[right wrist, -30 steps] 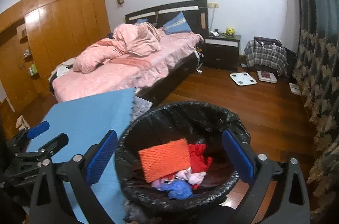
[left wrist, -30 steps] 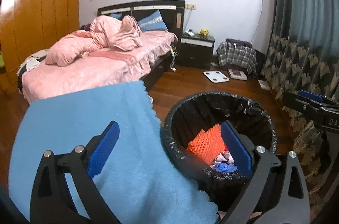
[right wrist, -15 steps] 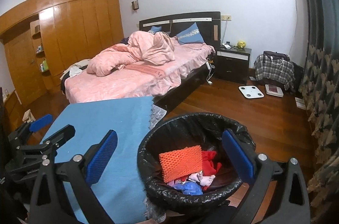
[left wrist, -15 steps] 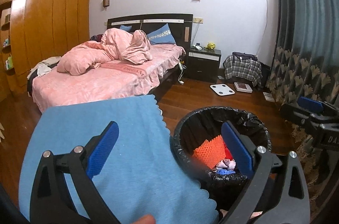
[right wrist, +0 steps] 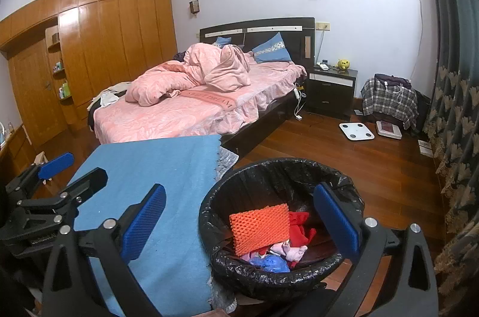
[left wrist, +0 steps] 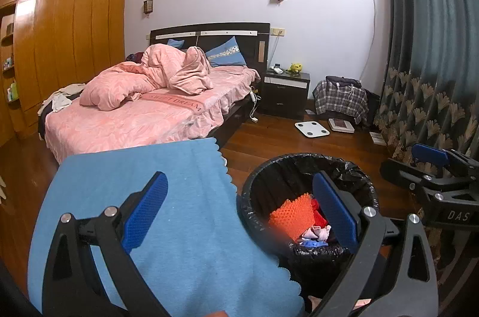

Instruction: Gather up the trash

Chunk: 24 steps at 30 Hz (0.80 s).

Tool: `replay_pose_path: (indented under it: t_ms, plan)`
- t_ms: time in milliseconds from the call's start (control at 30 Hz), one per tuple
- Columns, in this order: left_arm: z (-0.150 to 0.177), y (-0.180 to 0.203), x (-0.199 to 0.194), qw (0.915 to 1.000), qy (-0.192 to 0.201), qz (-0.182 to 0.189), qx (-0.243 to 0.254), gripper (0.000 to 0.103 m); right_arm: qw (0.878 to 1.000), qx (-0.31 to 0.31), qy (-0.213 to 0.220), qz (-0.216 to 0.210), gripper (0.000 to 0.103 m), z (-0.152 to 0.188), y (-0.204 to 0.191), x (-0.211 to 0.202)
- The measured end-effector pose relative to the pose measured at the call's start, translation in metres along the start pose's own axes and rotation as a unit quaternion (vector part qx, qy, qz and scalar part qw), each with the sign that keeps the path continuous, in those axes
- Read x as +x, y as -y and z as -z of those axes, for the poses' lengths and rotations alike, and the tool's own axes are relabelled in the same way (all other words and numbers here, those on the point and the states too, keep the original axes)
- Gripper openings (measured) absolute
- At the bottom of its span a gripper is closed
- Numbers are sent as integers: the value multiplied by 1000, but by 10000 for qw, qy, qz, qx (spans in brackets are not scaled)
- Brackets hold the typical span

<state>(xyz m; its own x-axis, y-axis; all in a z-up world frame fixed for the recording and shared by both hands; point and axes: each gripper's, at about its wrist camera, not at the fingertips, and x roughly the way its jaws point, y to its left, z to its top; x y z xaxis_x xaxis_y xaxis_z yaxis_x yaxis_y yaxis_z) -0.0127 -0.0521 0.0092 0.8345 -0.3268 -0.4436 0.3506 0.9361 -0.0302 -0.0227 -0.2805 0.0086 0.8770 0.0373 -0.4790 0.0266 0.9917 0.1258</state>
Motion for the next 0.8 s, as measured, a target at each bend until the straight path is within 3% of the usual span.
replay_pose_path:
  t_ms: [800]
  plan:
    - [0, 1, 2, 10000, -24, 8, 2, 95, 10000, -6, -8, 15, 97, 0, 1, 0]
